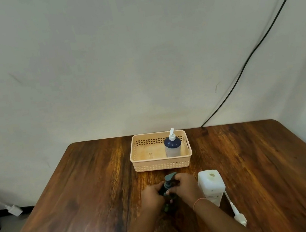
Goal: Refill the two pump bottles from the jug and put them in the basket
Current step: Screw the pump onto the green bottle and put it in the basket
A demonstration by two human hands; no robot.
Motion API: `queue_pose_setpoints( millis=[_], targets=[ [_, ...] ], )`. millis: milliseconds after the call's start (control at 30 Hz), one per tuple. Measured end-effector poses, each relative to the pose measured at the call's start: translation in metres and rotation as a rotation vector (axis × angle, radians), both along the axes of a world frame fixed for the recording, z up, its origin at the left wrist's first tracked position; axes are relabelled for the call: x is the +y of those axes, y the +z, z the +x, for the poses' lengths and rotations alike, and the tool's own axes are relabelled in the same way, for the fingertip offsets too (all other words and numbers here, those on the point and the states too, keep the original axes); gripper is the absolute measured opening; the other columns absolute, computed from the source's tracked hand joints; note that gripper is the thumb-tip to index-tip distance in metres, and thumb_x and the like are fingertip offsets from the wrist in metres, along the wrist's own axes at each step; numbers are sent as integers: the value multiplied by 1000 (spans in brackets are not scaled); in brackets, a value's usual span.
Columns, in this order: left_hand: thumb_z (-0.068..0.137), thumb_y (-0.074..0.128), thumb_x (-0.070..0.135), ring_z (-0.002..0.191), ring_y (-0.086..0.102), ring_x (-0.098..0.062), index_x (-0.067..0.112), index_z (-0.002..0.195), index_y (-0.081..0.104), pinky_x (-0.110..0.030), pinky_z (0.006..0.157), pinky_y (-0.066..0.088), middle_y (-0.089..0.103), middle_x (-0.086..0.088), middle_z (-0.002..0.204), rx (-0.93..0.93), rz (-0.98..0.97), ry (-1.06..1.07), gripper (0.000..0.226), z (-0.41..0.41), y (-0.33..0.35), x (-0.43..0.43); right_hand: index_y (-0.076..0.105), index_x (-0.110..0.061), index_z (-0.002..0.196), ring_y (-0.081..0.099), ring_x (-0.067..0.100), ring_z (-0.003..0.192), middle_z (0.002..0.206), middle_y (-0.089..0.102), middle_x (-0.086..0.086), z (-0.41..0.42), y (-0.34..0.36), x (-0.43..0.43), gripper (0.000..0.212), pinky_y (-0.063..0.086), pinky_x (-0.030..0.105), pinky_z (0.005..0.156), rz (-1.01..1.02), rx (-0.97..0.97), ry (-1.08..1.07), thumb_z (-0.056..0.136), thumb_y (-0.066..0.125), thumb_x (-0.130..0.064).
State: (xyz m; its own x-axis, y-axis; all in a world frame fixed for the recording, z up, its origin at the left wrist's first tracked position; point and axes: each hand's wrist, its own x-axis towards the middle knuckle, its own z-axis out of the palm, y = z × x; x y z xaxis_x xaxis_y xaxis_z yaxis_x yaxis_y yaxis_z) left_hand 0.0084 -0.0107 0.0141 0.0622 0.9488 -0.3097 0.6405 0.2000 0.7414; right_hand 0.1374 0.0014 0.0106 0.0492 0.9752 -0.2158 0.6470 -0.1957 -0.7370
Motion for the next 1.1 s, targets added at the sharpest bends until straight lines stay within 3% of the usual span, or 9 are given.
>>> queue_pose_setpoints(
  millis=[233, 400, 533, 600, 667, 733, 833, 967, 1100],
  targets=[
    [82, 66, 12, 105, 56, -6, 23, 128, 55, -15, 77, 46, 63, 3, 121, -22, -39, 14, 49, -2, -5, 3, 57, -13, 120, 53, 21, 119, 127, 58, 4, 3, -7, -6, 44, 44, 35, 103, 11, 135, 23, 78, 69, -7],
    [77, 71, 14, 115, 55, -12, 22, 131, 52, -22, 89, 49, 60, 1, 127, 13, -52, 27, 58, 0, -4, 4, 60, -19, 87, 62, 19, 100, 102, 67, 2, 4, -5, -5, 29, 52, 26, 82, -5, 174, -64, 68, 79, -9],
    [77, 71, 13, 109, 57, -11, 22, 128, 55, -21, 85, 51, 62, 1, 122, 13, -77, 54, 54, 2, -2, 6, 57, -17, 119, 55, 22, 117, 124, 59, 5, 3, -4, -3, 50, 50, 35, 96, -6, 244, -5, 75, 68, 3],
    [77, 70, 11, 109, 57, -12, 19, 125, 57, -24, 88, 51, 63, 0, 121, 14, -90, 58, 50, 2, -2, 6, 60, -16, 113, 57, 20, 113, 122, 61, 4, 3, -3, -2, 43, 54, 26, 84, -28, 213, -22, 75, 70, 0],
    [77, 71, 12, 97, 58, -9, 15, 113, 63, -20, 74, 52, 65, -1, 111, 18, -96, 77, 37, 1, -1, 6, 59, -18, 95, 60, 16, 97, 108, 64, 3, 2, -1, -1, 34, 50, 14, 64, -26, 177, -20, 69, 77, -6],
    [77, 71, 14, 88, 58, -8, 13, 104, 64, -18, 64, 49, 65, 0, 100, 19, -104, 92, 28, 0, -1, 6, 56, -20, 100, 58, 17, 102, 109, 62, 2, 2, -1, 2, 40, 53, 25, 78, -43, 185, 17, 69, 76, -4],
    [76, 72, 14, 98, 61, -12, 13, 108, 63, -24, 78, 54, 65, -1, 104, 2, -120, 93, 33, 0, 0, 5, 56, -22, 121, 53, 22, 119, 125, 59, 2, 3, -4, 5, 51, 47, 36, 99, -63, 192, 66, 76, 67, 0],
    [79, 70, 13, 105, 60, -14, 13, 117, 63, -28, 89, 53, 66, -3, 113, 0, -78, 58, 39, 0, -1, 5, 57, -21, 92, 58, 16, 98, 103, 63, 0, 1, -9, 3, 37, 49, 24, 77, 4, 121, 11, 65, 81, -17],
    [78, 70, 12, 107, 60, -16, 13, 117, 62, -32, 94, 52, 66, -4, 115, -12, -80, 67, 40, 1, 1, 5, 54, -18, 125, 54, 19, 117, 125, 59, 2, 4, -10, 5, 54, 47, 34, 98, -62, 191, 114, 75, 69, -2]
  ],
)
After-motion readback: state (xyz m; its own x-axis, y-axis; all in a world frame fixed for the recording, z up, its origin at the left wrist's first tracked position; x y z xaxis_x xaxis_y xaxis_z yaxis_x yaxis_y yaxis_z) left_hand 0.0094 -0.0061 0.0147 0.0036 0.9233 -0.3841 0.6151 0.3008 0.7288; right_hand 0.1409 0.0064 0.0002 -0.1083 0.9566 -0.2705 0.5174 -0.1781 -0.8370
